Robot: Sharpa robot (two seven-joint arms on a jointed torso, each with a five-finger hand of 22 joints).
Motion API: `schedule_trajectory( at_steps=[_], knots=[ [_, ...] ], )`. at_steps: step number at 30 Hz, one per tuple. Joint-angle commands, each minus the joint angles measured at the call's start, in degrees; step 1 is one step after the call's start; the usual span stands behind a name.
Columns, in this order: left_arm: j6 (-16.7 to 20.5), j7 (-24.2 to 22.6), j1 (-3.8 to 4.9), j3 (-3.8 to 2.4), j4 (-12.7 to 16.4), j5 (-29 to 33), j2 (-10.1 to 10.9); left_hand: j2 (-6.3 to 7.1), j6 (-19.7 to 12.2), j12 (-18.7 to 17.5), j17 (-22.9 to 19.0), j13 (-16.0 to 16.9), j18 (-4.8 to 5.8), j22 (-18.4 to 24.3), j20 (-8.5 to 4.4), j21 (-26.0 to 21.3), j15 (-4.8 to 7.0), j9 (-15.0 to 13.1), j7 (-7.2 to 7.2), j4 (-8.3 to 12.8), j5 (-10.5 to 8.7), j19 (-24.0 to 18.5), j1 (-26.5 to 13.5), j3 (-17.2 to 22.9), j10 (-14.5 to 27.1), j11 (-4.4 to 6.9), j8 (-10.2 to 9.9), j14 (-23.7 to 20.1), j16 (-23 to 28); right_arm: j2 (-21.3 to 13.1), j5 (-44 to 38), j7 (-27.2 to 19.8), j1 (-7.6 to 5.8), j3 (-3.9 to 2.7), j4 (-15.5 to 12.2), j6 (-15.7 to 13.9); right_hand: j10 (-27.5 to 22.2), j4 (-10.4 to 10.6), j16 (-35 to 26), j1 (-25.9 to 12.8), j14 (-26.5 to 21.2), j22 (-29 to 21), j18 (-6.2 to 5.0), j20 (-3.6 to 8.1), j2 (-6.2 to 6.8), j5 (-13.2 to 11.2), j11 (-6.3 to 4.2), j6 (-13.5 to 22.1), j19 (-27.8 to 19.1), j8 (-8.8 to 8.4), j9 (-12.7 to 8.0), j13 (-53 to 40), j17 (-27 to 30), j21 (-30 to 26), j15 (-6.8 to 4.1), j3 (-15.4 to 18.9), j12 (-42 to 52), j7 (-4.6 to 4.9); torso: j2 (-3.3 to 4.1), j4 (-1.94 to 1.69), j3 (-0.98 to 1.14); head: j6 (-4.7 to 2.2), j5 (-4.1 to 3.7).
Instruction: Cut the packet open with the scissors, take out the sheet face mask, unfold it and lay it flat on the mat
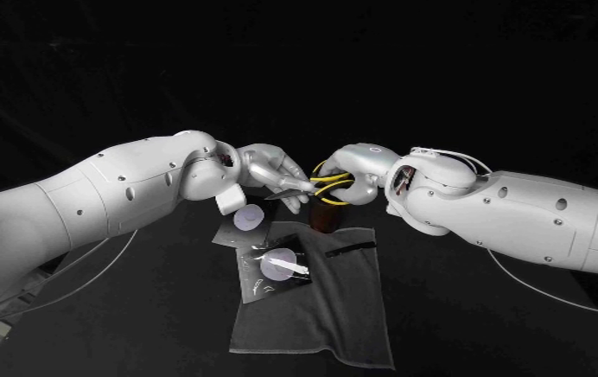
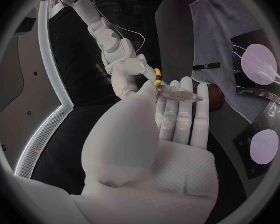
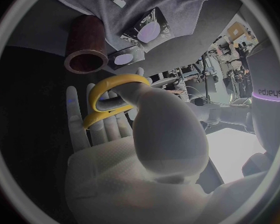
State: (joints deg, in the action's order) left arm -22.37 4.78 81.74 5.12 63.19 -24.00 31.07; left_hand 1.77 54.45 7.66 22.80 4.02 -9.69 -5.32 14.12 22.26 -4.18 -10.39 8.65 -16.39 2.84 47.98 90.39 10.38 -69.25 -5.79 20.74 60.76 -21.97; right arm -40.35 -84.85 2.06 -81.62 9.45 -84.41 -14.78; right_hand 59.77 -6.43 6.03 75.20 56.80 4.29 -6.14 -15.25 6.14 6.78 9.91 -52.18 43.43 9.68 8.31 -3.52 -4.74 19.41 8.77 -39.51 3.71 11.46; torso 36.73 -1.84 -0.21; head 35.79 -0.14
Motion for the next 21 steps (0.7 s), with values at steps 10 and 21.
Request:
schedule_trajectory(
  at_steps=[10, 21],
  knots=[
    [3.79, 1.19, -0.03, 0.23, 0.87, -3.67, -0.26, 3.66, 5.05, -1.19, 3.43, 0.18, 0.91, -11.08, -4.75, 17.17, 2.38, -3.54, -0.66, 8.49, 0.0, -2.66, 0.41, 15.14, -7.71, 1.69, 1.71, 6.02, -0.89, -0.33, -0.63, 1.9, -0.04, -0.25, -1.94, -3.6, 0.05, -0.36, -0.43, 0.3, 0.04, -0.13, -3.97, 0.23, 0.22, 0.02, 0.19, 0.03, 0.39, 0.06, 0.03, 0.05, 0.13, -0.41, 0.19, -0.05, -0.27, 0.82, -0.03, -0.02, -0.02, 0.31, 0.12],
    [7.71, 2.72, -0.04, 0.74, 1.44, -4.1, -0.18, 4.52, 5.28, -1.45, 5.26, 0.53, 0.73, -15.68, -4.87, 23.68, 2.8, -5.67, -0.88, 11.75, -0.06, -6.09, -4.18, 20.58, -9.32, 2.0, 1.99, 7.41, -0.9, -0.61, 0.13, 2.01, -0.03, -0.26, -2.7, -2.82, -2.86, -0.08, -2.43, -0.92, -2.75, -0.64, -3.82, -0.84, 2.5, -0.11, 1.26, 1.62, -1.3, -1.46, -0.52, 0.04, 0.82, -3.85, 1.4, 0.54, -0.32, 0.08, -0.06, 0.01, -0.05, 0.34, 0.19]
  ],
)
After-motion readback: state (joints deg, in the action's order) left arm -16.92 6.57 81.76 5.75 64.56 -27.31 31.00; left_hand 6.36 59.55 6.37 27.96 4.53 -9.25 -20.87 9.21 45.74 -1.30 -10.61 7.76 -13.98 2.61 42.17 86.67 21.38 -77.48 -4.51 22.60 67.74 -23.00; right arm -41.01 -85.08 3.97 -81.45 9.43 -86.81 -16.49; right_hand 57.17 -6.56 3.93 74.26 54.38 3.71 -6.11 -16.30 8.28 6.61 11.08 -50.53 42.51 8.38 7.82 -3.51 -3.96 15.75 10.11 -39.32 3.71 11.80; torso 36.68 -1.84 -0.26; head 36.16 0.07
